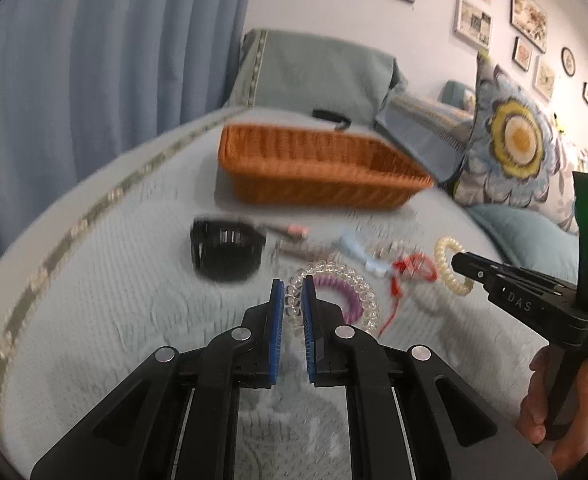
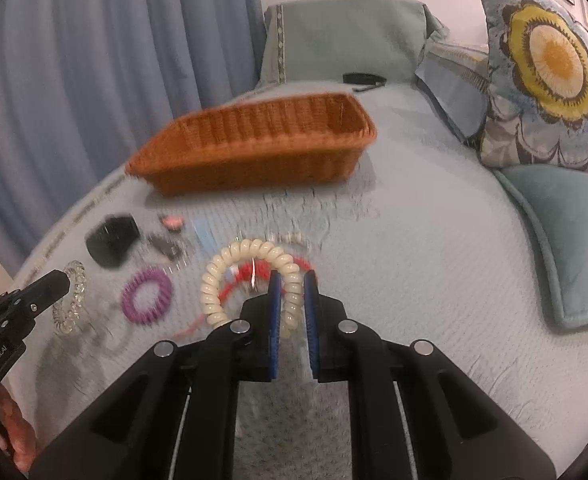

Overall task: Organize jewelry
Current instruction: 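Carry both bracelets over the wicker basket and open both grippers to drop them, then grasp the red cord keychain with the right gripper while the left grasps the purple coil bracelet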

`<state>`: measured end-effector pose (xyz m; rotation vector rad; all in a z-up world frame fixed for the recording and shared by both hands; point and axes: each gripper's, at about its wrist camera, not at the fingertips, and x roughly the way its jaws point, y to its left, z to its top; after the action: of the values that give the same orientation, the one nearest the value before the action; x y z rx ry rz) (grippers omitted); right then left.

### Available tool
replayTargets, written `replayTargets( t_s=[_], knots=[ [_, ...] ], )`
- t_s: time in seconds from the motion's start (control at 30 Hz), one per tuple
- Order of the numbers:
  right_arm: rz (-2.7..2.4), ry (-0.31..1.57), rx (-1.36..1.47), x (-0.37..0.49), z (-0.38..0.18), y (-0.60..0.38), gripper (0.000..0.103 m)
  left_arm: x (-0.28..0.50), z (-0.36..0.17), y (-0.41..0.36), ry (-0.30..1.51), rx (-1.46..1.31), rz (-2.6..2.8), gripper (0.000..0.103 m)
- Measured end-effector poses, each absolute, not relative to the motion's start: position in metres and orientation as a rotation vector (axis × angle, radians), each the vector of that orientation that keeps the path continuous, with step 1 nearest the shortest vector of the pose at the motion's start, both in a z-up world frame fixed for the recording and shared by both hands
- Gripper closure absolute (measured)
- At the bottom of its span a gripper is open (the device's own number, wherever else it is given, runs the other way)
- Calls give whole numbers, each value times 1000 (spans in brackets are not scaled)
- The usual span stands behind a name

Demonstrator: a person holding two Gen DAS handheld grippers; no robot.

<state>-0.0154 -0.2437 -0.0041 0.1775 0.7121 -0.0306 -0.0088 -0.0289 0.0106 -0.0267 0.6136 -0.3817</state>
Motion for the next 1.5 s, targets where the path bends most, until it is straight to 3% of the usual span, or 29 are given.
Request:
replayTargets(
  t_s=[0.37,0.67,0.87,0.9,0.97,1.0,1.07,1.1,1.37,1.4,1.43,1.5],
  knots=[
    [4,626,202,93,64,-268,94,96,88,-67,509,28,-415,95],
    [-4,839,225,203,24,-276,94,204,49,-111,702,51,-372,95],
    [-15,910,192,219,-1,-272,93,218,26,-117,762,77,-341,94],
    [-20,913,188,219,-1,-272,93,219,25,-117,764,66,-348,92],
    [-28,917,182,218,-1,-271,89,217,27,-110,750,46,-352,48],
    [-24,917,192,219,0,-272,87,213,30,-108,725,35,-350,44],
    [-25,896,197,213,5,-275,74,200,41,-100,684,10,-391,44],
    [-25,882,194,208,9,-276,72,195,45,-97,673,4,-397,44],
    [38,756,161,147,56,-267,69,127,99,-56,511,-60,-446,42],
    [47,735,155,136,62,-266,64,117,104,-51,494,-64,-448,42],
    [55,708,149,123,68,-265,51,106,107,-46,482,-70,-453,42],
    [76,653,142,98,78,-263,48,84,111,-36,457,-84,-456,40]
  ],
)
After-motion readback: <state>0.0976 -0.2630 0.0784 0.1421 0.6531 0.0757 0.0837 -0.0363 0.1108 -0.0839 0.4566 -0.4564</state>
